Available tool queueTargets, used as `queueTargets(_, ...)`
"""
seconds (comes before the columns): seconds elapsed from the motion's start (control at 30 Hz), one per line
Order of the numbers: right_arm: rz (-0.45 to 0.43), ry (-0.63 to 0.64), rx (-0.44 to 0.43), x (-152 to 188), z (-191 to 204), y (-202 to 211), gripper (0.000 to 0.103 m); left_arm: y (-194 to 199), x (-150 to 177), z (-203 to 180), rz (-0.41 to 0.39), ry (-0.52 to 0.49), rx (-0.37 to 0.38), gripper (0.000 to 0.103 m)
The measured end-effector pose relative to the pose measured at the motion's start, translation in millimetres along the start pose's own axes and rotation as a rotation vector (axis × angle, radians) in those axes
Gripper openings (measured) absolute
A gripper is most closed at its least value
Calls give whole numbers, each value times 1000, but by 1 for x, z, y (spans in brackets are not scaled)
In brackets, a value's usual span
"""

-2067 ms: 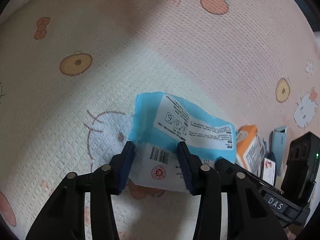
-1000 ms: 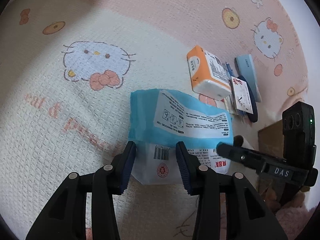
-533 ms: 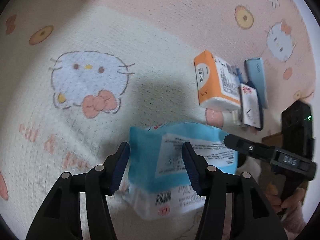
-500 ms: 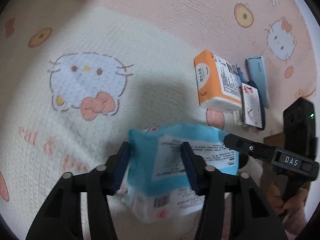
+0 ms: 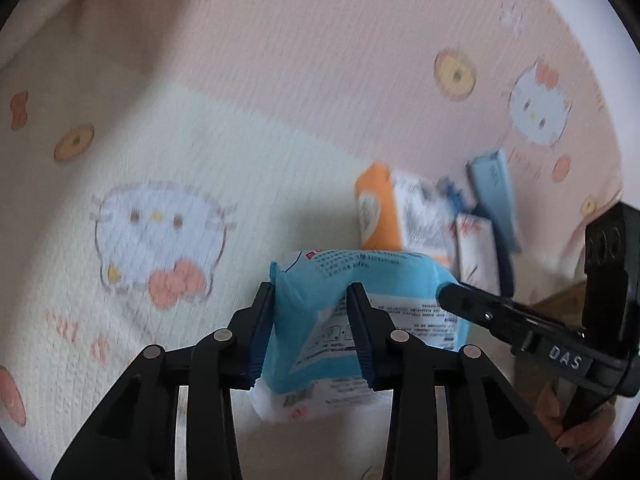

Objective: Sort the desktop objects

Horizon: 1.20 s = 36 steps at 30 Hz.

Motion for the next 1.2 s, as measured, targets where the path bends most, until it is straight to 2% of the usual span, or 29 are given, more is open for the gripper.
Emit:
queueTargets(0.1, -66, -16, -16, -7, -4, 16, 24, 6, -3, -9, -63, -33, 29, 40)
queueTargets(0.17, -76, -8, -2, -3, -8, 17, 24, 5, 4, -12, -62, -47, 37, 39)
queueTargets(0.23, -88, -28, -30, 8, -11, 19, 24, 12, 18, -10, -82, -77, 35, 39)
queueTargets(0.3, -80, -33, -49, 21, -9, 23, 24, 19, 34, -6, -69, -91, 39, 39)
queueTargets(0.5, -6, 71, 5, 55, 13, 25, 24, 30, 68, 7, 23, -85, 52, 40)
queueTargets(0.57, 18, 74, 3, 64, 12, 23, 25, 31, 76, 7, 48, -96, 34, 39)
queueTargets(0.67, 35, 61, 18, 74, 10, 25, 28, 40, 84, 7, 48, -121, 18, 39)
queueTargets(0.8, 63, 47, 15, 80, 9, 34, 34, 64, 85, 8, 14, -146, -21, 40)
queueTargets(0.83, 58, 44, 19, 80, 7, 38, 37, 68, 84, 10, 9, -143, -27, 40)
queueTargets(0.9, 20, 26, 23, 81, 2, 49, 48, 74, 82, 16, 8, -126, -37, 43)
queueTargets(0.97, -6, -19, 13, 81, -6, 59, 53, 72, 79, 22, 7, -107, -58, 44)
queueTargets(1.07, -18, -72, 20, 81, -16, 64, 53, 61, 70, 29, 18, -99, -73, 45)
queueTargets(1.2, 11, -112, 32, 88, -19, 61, 53, 36, 53, 29, 50, -161, -111, 46)
Point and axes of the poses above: each gripper's, at about its wrist camera, not at the fingertips, and y roughly against the way its jaws point, z to its left, x to its underside, the point moved 3 cm from there along -y, roughly the way its jaws point, and after that the axes turned 10 degrees about y, right-handed, at the moved point
